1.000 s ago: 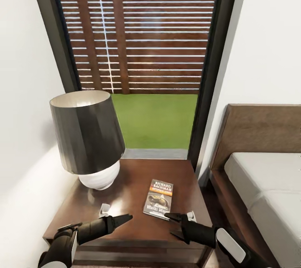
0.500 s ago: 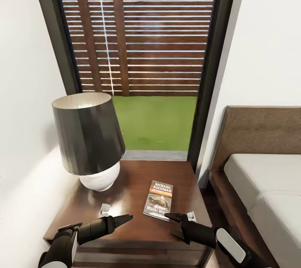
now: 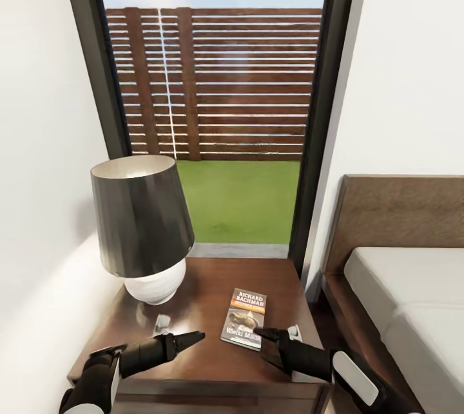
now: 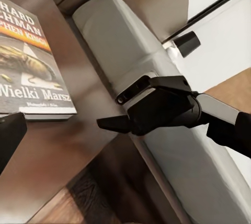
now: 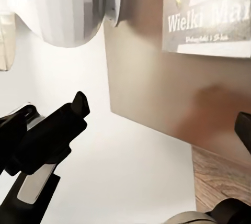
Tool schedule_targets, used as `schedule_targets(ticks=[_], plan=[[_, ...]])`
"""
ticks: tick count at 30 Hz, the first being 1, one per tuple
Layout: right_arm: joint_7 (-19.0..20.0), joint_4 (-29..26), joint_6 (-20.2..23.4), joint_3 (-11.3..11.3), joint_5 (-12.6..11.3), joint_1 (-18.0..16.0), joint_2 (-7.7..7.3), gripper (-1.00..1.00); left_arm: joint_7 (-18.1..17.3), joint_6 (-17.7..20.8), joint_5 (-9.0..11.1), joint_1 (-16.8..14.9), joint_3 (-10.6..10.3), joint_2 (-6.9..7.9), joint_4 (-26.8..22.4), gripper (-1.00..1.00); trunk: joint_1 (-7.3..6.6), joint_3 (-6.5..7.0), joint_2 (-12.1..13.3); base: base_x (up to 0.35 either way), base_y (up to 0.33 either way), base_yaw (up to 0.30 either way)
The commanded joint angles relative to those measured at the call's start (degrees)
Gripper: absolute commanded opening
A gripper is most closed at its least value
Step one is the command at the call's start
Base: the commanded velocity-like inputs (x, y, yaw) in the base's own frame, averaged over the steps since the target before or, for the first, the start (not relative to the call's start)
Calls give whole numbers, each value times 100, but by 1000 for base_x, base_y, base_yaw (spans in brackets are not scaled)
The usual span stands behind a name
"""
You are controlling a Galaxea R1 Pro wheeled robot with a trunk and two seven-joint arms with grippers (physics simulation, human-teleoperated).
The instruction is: In the bedroom, move the book from the bed onto either nightstand, and place the two sandals side by side next to the bed.
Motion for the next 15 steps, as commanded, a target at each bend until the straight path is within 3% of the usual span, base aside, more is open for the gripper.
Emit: schedule_targets(ticks=[1, 6, 11, 14, 15], plan=[[15, -6, 0, 24, -12, -5, -6, 100, -44, 59, -60, -8, 38, -10, -9, 100, -3, 17, -1, 0, 0, 0], [21, -451, -7, 45, 2, -5, -12, 100, -44, 43, -73, -8, 37, -12, -15, 100, -16, 128, 6, 0, 0, 0], [37, -1413, -11, 62, 183, 3, -108, 100, -44, 29, -94, -8, 37, -4, -15, 100, -29, 238, 12, 0, 0, 0], [44, -1533, -13, 65, 437, 14, -451, 100, -44, 4, -128, -8, 36, 10, -8, 100, -76, 296, 94, 0, 0, 0], [48, -1559, -15, 68, 611, 17, -645, 100, -19, -40, -171, -8, 31, 23, 0, 100, -98, 314, 134, 0, 0, 0]])
